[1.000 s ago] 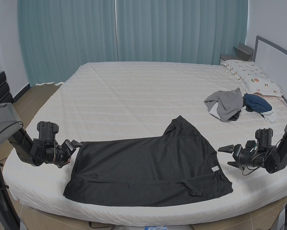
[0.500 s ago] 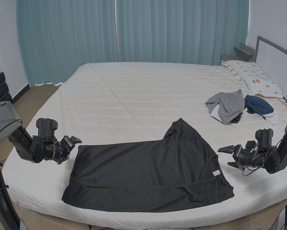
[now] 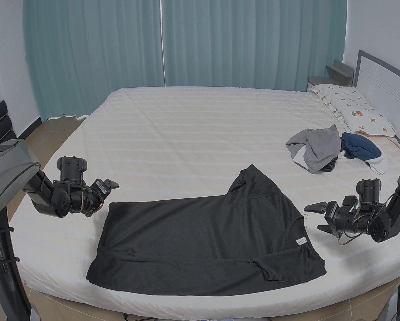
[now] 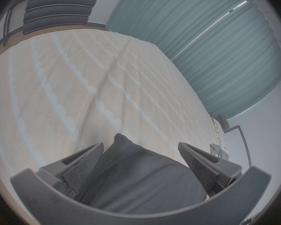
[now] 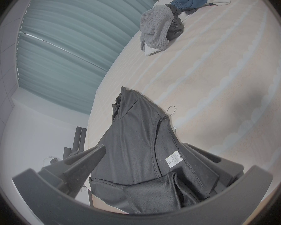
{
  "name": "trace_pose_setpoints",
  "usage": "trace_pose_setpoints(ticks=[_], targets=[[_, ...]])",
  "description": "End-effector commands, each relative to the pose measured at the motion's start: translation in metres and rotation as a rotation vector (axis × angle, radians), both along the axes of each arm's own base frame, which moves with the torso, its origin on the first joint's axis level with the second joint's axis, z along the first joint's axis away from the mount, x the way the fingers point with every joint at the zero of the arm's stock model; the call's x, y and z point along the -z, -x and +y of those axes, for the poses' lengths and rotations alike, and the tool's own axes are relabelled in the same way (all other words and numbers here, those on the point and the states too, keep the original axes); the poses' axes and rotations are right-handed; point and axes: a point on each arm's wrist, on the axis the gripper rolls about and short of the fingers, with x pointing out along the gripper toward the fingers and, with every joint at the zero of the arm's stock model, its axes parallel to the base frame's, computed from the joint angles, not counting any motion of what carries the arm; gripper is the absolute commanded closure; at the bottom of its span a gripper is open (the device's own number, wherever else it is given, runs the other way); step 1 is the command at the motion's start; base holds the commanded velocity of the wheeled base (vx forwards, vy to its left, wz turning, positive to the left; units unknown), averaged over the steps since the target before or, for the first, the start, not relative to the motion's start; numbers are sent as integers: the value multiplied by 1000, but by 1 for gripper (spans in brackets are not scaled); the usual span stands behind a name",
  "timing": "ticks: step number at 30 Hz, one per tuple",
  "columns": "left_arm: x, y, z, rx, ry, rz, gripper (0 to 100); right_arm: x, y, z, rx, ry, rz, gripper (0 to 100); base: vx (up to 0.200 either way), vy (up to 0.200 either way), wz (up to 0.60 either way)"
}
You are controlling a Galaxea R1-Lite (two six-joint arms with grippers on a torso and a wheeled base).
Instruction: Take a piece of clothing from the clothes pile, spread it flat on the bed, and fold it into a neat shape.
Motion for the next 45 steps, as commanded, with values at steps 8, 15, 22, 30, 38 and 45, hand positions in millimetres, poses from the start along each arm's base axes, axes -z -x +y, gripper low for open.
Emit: trace_pose_setpoints(ticks=[8, 15, 22, 30, 38, 45], targets=[[26, -25, 1, 14, -22, 7, 0, -1, 2, 0, 1, 0, 1, 0, 0, 0, 0], [27, -26, 1, 17, -25, 1, 0, 0, 1, 0, 0, -1, 2, 0, 0, 0, 0], [33, -31, -1, 23, -25, 5, 0, 2, 1, 0, 1, 1, 8, 0, 0, 0, 0], [35, -30, 0, 18, -25, 13, 100, 3, 1, 0, 1, 0, 11, 0, 0, 0, 0], [30, -32, 9, -22, -35, -9, 100, -2, -9, 3, -8, 3, -24, 0, 0, 0, 0], [27, -31, 14, -42, -34, -11, 100, -13, -39, 15, -44, 15, -103, 0, 0, 0, 0]])
